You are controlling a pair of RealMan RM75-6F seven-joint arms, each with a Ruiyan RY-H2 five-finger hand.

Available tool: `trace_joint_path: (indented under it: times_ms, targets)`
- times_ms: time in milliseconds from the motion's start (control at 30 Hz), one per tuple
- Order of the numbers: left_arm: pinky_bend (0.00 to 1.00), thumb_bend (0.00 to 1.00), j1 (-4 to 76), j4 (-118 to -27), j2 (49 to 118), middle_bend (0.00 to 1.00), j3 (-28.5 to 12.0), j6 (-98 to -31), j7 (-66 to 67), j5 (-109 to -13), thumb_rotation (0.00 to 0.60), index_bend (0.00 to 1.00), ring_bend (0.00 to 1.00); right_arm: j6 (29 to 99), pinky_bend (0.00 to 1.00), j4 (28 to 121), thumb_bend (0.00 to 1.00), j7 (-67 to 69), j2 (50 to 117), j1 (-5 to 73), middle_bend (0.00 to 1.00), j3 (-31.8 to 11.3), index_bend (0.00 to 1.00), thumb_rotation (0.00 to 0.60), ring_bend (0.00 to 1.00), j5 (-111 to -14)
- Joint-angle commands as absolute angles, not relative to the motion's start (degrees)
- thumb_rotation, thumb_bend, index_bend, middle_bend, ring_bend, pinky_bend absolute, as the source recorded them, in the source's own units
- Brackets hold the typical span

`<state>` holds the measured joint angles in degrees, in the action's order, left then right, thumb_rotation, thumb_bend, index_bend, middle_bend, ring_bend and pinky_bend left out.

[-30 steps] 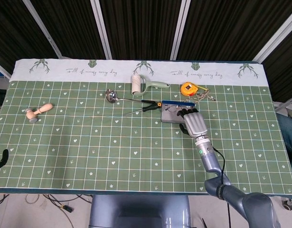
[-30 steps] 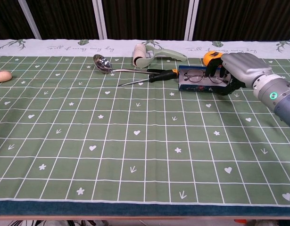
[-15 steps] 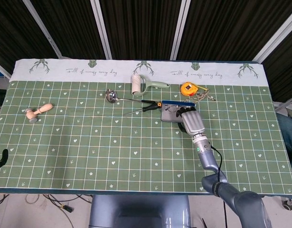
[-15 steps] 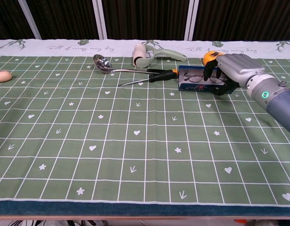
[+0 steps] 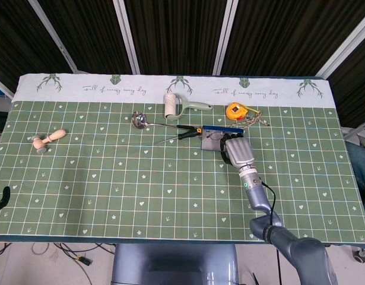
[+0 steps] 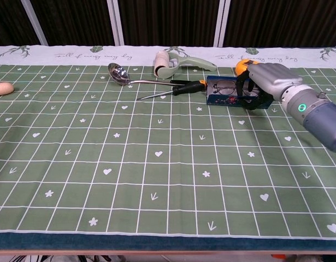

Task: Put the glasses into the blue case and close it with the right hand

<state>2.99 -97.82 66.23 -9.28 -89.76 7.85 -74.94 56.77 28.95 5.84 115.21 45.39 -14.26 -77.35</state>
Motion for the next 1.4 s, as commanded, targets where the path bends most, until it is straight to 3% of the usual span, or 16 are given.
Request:
trace_joint_path:
  times_ms: [33, 367, 767, 1100, 1400]
  targets:
    - [0.00, 0.37, 3.0, -97.8, 66.2, 0.01, -9.3, -89.8, 7.8, -75.0, 0.600, 0.15, 0.00, 56.7, 0.34, 29.1, 0.54, 5.9, 115.1, 45.5, 0.39, -14.3, 0.63, 0.600, 0.41, -77.2]
    - [0.00, 0.37, 3.0, -97.8, 66.2, 0.01, -9.2, -89.8, 7.6, -75.1, 0.600, 0.15, 0.00, 56.8, 0.34, 34.7, 0.60, 7.7, 112.5, 44.6, 0.39, -14.5, 0.71, 0.600, 0.41, -76.9]
    - [0.00, 0.37, 2.9, -97.8, 66.3, 0.01, -9.1, -89.8, 7.7, -75.2, 0.600, 0.15, 0.00, 62.3, 0.34, 62.0, 0.60, -0.4, 99.4, 38.4, 0.38, -11.7, 0.74, 0.600, 0.40, -78.0]
    - [0.00, 0.37, 2.9, -98.0, 66.3, 0.01, -9.1, -89.8, 7.7, -75.2, 0.600, 0.15, 0.00, 58.5, 0.34, 77.6, 0.60, -9.1, 93.3, 37.3, 0.37, -12.0, 0.74, 0.600, 0.38, -72.0]
    - [0.00, 0.37, 2.9, -98.0, 66.2, 0.01, -9.1, -89.8, 7.5, -75.3, 0.600, 0.15, 0.00, 54.8, 0.34, 80.8, 0.60, -15.5, 91.6, 38.8, 0.37, -13.0, 0.75, 0.600, 0.38, -65.7]
